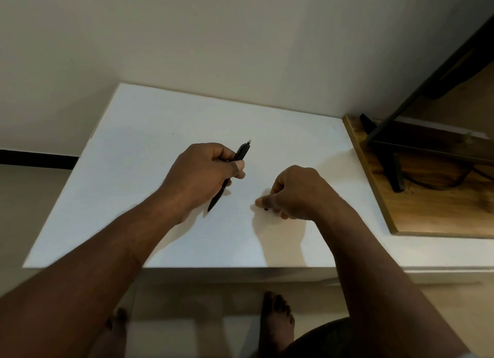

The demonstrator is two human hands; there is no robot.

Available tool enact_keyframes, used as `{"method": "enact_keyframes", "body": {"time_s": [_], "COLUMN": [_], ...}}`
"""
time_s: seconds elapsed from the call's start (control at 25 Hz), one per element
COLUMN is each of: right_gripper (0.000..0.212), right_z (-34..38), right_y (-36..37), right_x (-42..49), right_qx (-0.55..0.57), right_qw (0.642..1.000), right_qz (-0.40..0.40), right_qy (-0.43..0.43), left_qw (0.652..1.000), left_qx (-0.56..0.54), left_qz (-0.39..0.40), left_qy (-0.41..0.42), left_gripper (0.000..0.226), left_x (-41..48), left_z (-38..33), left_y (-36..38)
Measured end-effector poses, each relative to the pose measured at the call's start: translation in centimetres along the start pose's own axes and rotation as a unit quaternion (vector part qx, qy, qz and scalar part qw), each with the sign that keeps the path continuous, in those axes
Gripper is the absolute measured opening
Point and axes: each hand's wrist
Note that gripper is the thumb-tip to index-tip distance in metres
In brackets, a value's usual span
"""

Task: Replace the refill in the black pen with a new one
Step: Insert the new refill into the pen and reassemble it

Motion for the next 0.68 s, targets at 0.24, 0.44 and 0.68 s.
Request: {"method": "enact_keyframes", "body": {"time_s": [0.24,0.44,0.68], "right_gripper": [0.017,0.018,0.013], "right_z": [0.4,0.4,1.3], "right_y": [0.7,0.4,-0.9], "right_x": [-0.1,-0.1,-0.4], "right_qx": [-0.016,0.07,0.496], "right_qw": [1.0,0.997,0.863], "right_qz": [-0.023,-0.006,0.053], "right_qy": [-0.001,-0.036,-0.077], "left_qw": [1.0,1.0,0.999], "left_qx": [-0.003,0.014,0.035], "left_qz": [-0.004,0.002,0.012], "left_qy": [0.002,0.002,0.014], "left_gripper": [0.007,0.007,0.007], "left_x": [-0.1,-0.1,-0.2], "left_z": [-0.1,0.0,0.0], "left_y": [0.1,0.2,0.1]}}
Point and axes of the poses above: each hand's wrist, its own x-axis towards the middle knuckle, its own y-axis out of the palm, z = x × y, and after that the axes turned 12 degrees about y, right-handed
